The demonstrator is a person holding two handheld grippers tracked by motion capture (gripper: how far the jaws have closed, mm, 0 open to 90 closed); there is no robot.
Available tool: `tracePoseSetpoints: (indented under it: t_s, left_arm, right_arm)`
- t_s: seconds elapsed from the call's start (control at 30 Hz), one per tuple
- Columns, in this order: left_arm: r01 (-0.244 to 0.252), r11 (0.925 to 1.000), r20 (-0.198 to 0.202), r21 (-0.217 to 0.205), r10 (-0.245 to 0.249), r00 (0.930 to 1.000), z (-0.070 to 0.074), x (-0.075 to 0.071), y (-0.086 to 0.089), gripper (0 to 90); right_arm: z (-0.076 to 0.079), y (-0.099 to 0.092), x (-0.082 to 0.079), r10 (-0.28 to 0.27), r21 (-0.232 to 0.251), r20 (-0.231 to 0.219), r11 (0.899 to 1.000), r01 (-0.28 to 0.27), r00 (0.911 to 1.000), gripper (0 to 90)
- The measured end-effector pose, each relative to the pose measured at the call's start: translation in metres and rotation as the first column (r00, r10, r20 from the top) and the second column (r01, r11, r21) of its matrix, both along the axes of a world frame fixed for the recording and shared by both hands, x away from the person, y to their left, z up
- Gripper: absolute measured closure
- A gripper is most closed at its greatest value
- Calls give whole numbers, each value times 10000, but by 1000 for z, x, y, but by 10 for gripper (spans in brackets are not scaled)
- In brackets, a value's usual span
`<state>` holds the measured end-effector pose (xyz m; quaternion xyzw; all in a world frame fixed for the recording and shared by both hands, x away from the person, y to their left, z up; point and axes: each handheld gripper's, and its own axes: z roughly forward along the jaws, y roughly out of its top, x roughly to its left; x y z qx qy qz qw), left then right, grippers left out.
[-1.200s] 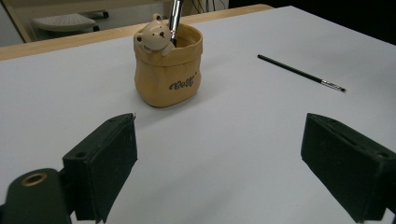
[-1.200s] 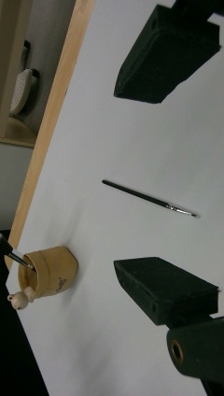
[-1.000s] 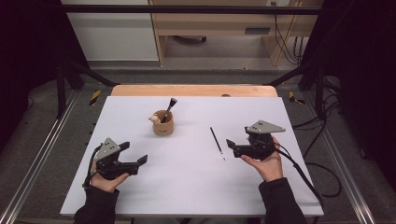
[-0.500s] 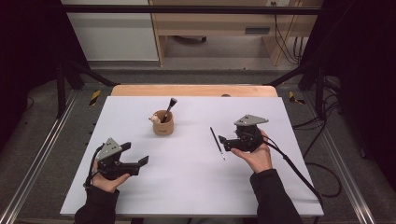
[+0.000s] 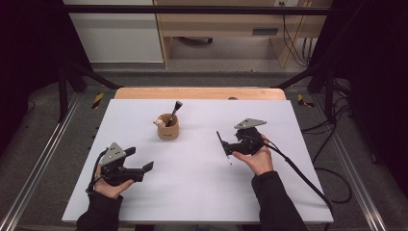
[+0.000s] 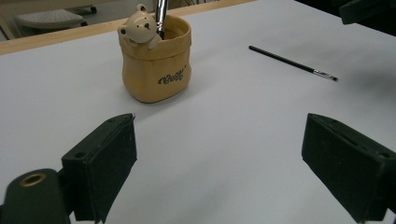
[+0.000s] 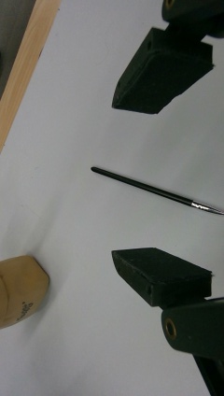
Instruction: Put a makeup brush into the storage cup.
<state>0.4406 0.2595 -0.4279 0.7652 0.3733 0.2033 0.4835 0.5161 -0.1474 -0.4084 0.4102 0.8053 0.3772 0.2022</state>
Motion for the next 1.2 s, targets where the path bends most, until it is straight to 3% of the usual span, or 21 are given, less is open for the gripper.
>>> tracePoseSetpoints:
  t_s: [0.1,0.63,1.2]
  left_arm:
    - [1,10000,3,47,-1,10000,0,0,0,91]
    - [45,10000,-17,34,-45,10000,-1,0,-1,91]
    - [63,10000,-100,56,-63,9999,-2,0,-2,95]
  right_arm:
    - [-5,2,4,67,-263,-49,9996,-68,10000,254]
    - [-35,13,20,172,-611,-641,9979,-211,9978,409]
    - [-61,23,27,366,-913,-1273,9946,-484,9912,593]
